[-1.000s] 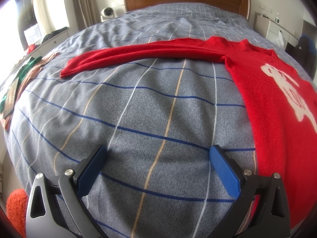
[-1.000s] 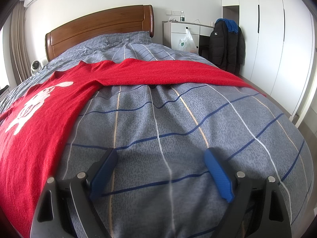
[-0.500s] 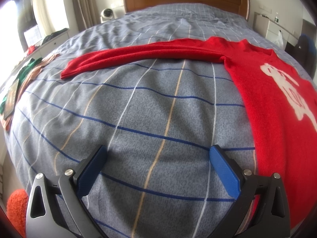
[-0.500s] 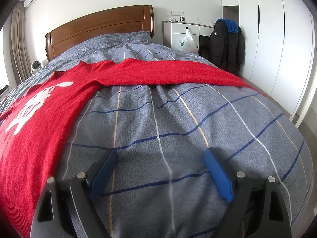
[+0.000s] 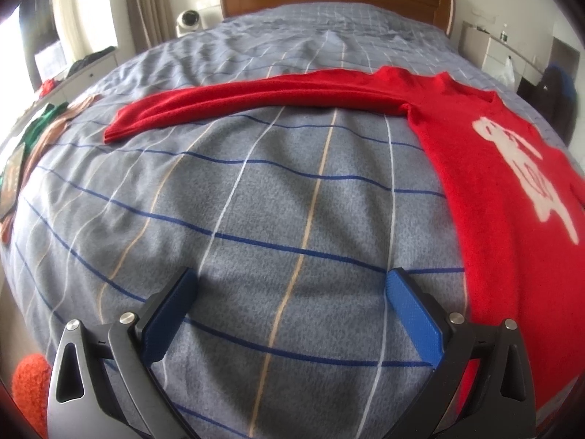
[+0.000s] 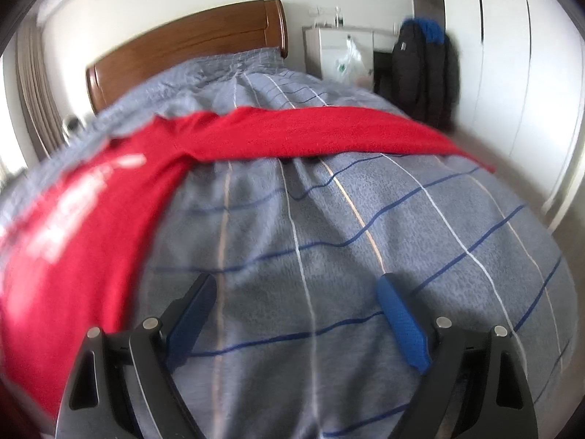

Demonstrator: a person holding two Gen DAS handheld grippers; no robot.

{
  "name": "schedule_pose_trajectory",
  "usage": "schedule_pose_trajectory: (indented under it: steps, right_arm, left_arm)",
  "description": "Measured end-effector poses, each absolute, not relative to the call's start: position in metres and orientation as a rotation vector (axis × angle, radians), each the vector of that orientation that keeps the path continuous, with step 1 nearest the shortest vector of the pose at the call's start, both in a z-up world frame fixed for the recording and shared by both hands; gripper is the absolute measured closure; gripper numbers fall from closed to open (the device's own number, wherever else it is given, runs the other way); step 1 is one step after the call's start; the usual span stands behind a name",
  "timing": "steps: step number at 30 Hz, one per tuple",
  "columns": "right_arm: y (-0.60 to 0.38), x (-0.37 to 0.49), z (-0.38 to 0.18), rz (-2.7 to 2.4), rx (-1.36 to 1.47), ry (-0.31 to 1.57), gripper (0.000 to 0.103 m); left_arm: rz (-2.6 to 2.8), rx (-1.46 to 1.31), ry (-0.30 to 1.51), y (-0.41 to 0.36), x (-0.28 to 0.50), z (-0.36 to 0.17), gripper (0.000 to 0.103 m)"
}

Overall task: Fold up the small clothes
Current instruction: 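Grasp the sleeve cuff with the right gripper and lift it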

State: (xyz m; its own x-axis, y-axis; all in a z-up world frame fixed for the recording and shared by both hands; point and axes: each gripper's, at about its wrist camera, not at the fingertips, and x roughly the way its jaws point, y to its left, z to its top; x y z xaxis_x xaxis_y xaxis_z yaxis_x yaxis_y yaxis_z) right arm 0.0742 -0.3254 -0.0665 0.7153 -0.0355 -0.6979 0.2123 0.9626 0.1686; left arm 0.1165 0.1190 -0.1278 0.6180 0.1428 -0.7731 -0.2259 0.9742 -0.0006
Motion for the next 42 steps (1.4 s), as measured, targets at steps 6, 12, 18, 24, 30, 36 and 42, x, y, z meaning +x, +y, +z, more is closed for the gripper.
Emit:
schedule_pose_trajectory:
  steps: [6, 12, 18, 24, 30, 36, 42]
  right_arm:
    - [-0.427, 0.081, -0.027, -0.186, 0.632, 0.654, 0.015]
    - [-0.505, 0.094, -0.059, -0.201, 1.046, 0.605, 0.021]
    - [-0.544, 0.111, -0.079, -0.259, 1.264, 0.512, 0.032]
    - [-0.558, 0.136, -0.093, -0.338, 1.263, 0.595, 0.07]
    - [-0.527, 0.16, -0.029, -0.293, 0.96, 0.58, 0.099]
    - [-0.406, 0.224, 0.082, 0.073, 0.649, 0.524, 0.099]
    - [-0.239, 0.29, 0.092, 0.394, 0.471, 0.657, 0.099]
  left_arm:
    - [0.224, -0.088, 0.868, 0.116, 0.116, -0.129, 0.0]
    - [0.238, -0.074, 0.85, 0.113, 0.114, -0.13, 0.0]
    - [0.244, -0.067, 0.842, 0.112, 0.113, -0.131, 0.0]
    - [0.25, -0.057, 0.835, 0.11, 0.112, -0.131, 0.0]
    - [0.253, -0.062, 0.836, 0.109, 0.112, -0.131, 0.0]
    - [0.254, -0.071, 0.84, 0.109, 0.114, -0.131, 0.0]
    - [0.243, -0.067, 0.836, 0.11, 0.114, -0.131, 0.0]
